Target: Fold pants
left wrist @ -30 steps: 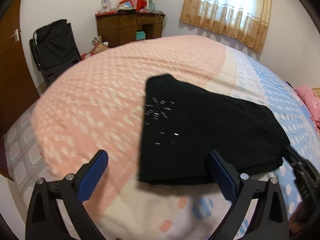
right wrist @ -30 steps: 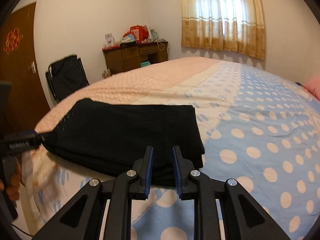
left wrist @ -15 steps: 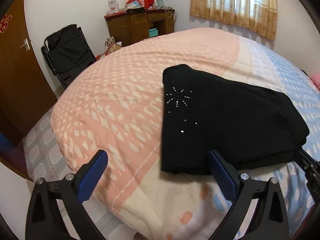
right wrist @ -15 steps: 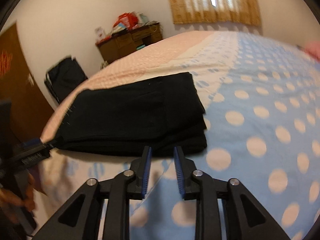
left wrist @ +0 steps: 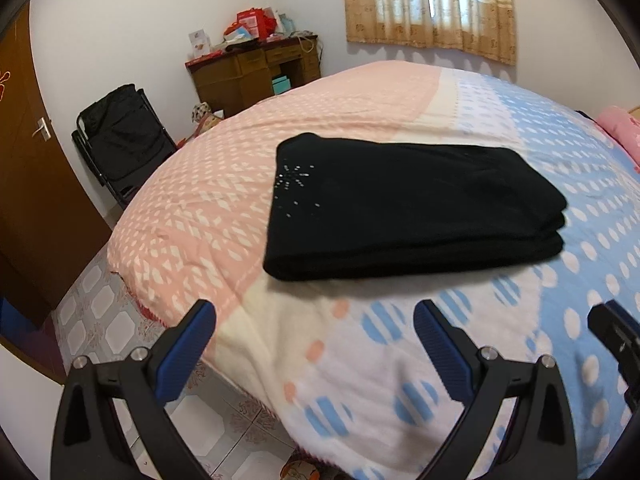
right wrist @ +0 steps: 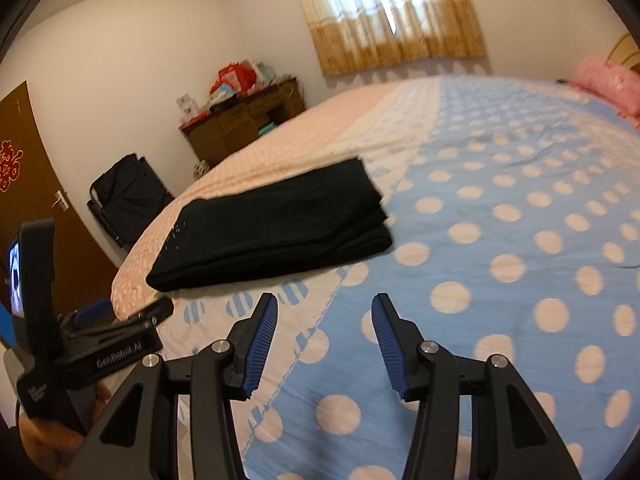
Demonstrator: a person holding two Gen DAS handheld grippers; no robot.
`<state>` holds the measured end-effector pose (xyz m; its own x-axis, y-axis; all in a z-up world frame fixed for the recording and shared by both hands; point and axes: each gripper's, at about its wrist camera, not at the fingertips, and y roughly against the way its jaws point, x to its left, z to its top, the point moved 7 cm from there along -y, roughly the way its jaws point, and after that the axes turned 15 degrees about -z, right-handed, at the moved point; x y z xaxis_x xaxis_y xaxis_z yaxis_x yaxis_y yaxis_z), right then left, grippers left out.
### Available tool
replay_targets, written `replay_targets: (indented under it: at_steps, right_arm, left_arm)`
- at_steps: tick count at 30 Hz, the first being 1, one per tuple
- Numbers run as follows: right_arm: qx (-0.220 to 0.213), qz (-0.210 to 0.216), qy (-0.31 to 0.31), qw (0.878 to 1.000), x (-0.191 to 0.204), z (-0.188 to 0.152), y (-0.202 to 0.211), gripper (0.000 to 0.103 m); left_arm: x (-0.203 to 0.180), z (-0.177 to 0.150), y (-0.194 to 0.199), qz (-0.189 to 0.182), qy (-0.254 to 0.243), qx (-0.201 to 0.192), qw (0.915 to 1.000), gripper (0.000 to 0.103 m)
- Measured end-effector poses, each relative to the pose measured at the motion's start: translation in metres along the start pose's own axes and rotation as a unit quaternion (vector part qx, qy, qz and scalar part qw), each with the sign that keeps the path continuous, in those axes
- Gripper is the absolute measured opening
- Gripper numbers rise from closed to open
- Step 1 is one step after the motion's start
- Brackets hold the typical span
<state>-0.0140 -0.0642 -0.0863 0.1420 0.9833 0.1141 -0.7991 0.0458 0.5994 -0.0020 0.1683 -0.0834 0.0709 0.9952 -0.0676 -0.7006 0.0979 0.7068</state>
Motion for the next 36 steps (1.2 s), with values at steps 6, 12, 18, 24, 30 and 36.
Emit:
replay_targets:
  at_steps: [6,12,18,24,30,36]
  right_arm:
    - [-0.044,0.0,0.005,0.999,0.002,0.0,0.033,0.053]
    - [-0.089,-0.007,0.003,0.996,0.003,0.005,0.065,0.057]
    - [-0.142,-0.022,-0.007,0.99,0.002,0.012,0.096,0.067]
    - [-0.17,-0.028,-0.007,0.985,0.007,0.014,0.115,0.068]
    - [-0.187,-0.027,-0.007,0.982,0.008,0.017,0.126,0.068]
    - [-0.184,-0.027,-0.009,0.982,0.006,0.015,0.124,0.069]
  left_arm:
    - [-0.015,-0.014,0.021,-0.002,-0.016,-0.016,0.9997,0.101]
    - [-0.024,-0.025,0.039,-0.006,-0.028,-0.026,0.9992,0.101]
    - [-0.028,-0.03,0.059,-0.018,-0.035,-0.051,0.9979,0.103]
    - [-0.027,-0.032,0.077,-0.015,-0.036,-0.076,0.9964,0.103]
    - [-0.026,-0.03,0.091,-0.015,-0.032,-0.099,0.9944,0.103]
    - [-0.022,-0.028,0.095,-0.018,-0.019,-0.107,0.9939,0.103]
